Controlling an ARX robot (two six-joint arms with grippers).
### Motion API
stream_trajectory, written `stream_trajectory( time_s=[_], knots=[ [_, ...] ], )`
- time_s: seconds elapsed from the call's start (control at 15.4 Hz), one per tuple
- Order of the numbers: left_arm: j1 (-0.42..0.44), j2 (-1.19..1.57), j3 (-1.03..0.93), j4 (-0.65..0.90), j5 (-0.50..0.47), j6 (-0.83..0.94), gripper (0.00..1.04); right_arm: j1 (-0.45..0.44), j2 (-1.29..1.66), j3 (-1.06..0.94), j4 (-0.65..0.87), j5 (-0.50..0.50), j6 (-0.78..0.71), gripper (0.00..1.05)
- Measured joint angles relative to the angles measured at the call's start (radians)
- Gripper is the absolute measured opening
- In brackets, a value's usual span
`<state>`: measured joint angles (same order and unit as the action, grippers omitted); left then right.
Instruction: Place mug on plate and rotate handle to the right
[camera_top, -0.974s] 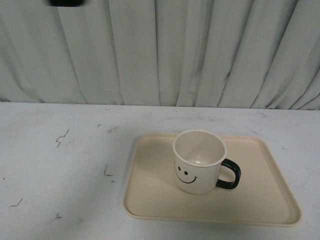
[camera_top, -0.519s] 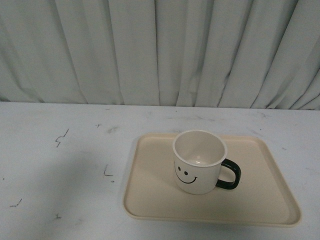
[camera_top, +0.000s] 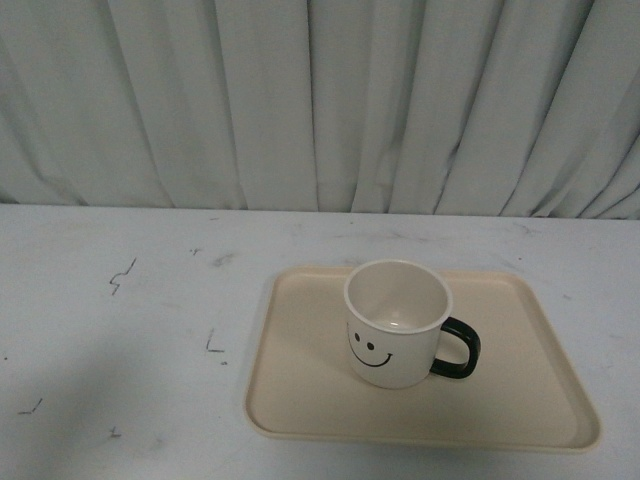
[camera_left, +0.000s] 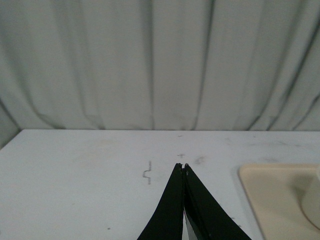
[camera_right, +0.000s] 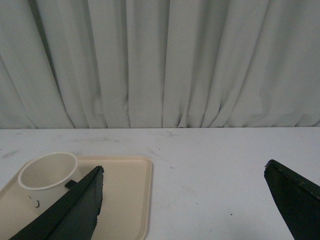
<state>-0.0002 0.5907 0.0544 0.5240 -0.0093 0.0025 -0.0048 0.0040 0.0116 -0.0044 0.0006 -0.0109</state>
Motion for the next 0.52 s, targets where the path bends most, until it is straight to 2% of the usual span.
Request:
stream_trajectory(
  time_s=[0.13,0.52],
  knots=[
    [-0.003,-0.051,-0.032,0.025,0.010,-0.001,0.02,0.000,0.000,0.000,0.000,-0.001,0.000,0.98],
    [-0.002,-0.246,-0.045,-0.184,0.009,-0.002,0.02,0.000,0.000,0.000,0.000,0.000,0.000,0.98]
  ],
)
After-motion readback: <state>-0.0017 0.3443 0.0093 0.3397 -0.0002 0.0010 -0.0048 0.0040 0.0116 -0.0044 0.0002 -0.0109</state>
